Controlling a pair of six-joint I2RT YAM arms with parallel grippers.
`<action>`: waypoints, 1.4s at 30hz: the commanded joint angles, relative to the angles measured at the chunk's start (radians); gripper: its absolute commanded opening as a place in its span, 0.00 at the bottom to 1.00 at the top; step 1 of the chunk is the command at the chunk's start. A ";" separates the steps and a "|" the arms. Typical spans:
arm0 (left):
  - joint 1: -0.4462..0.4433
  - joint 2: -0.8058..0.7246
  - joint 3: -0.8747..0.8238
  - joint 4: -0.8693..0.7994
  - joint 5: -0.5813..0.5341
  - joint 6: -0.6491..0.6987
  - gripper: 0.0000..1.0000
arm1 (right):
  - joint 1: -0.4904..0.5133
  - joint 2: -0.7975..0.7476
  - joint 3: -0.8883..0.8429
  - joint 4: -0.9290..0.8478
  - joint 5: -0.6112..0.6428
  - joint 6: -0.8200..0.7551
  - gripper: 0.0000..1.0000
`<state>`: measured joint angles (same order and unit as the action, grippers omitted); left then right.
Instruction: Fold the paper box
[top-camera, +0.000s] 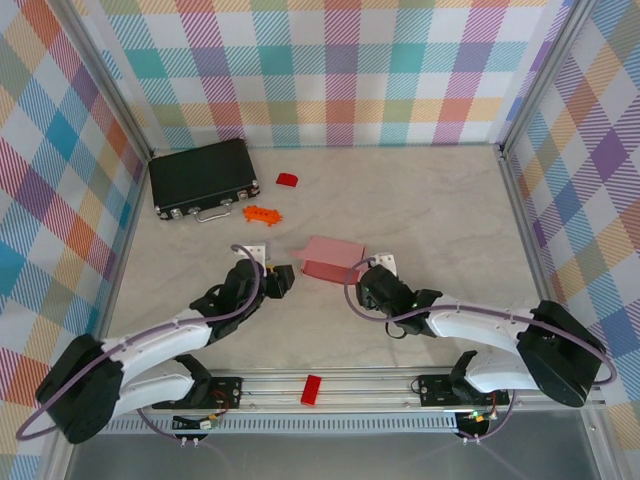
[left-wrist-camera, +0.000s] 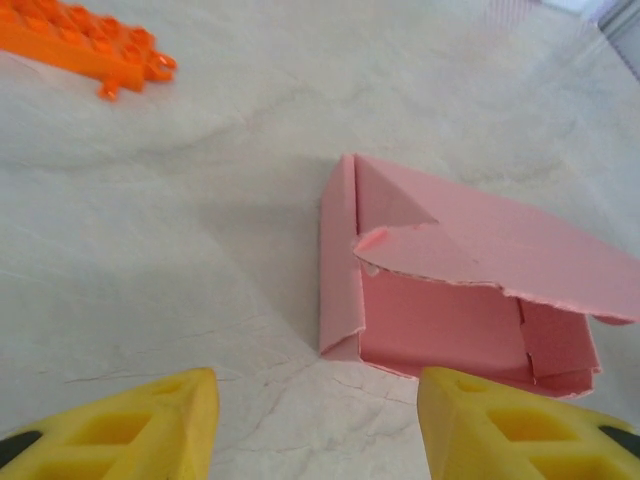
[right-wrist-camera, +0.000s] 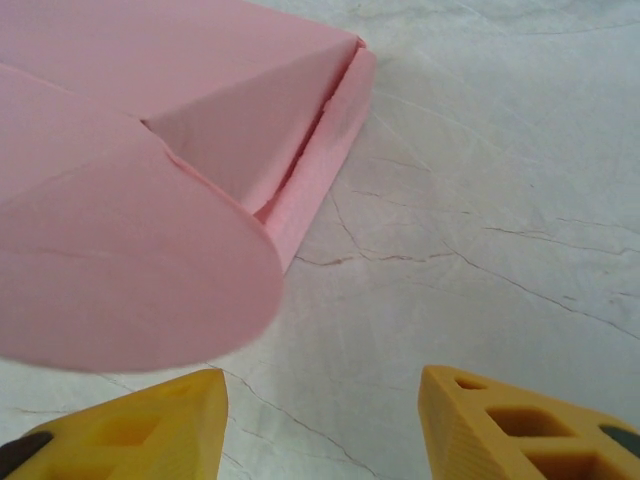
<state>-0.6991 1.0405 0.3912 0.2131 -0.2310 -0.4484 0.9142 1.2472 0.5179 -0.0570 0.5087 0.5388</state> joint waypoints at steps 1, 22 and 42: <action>-0.015 -0.090 -0.012 -0.138 -0.133 0.018 0.56 | 0.003 -0.028 -0.008 -0.095 0.057 0.042 0.54; 0.121 0.107 0.298 -0.291 -0.243 0.074 0.73 | -0.269 -0.125 0.080 -0.276 0.051 0.070 0.54; 0.255 0.503 0.594 -0.283 0.473 0.115 0.77 | -0.377 0.113 0.308 -0.146 -0.529 -0.030 0.60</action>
<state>-0.4534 1.5230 0.9714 -0.0536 0.1303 -0.3439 0.5423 1.3315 0.8074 -0.2310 0.0765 0.5114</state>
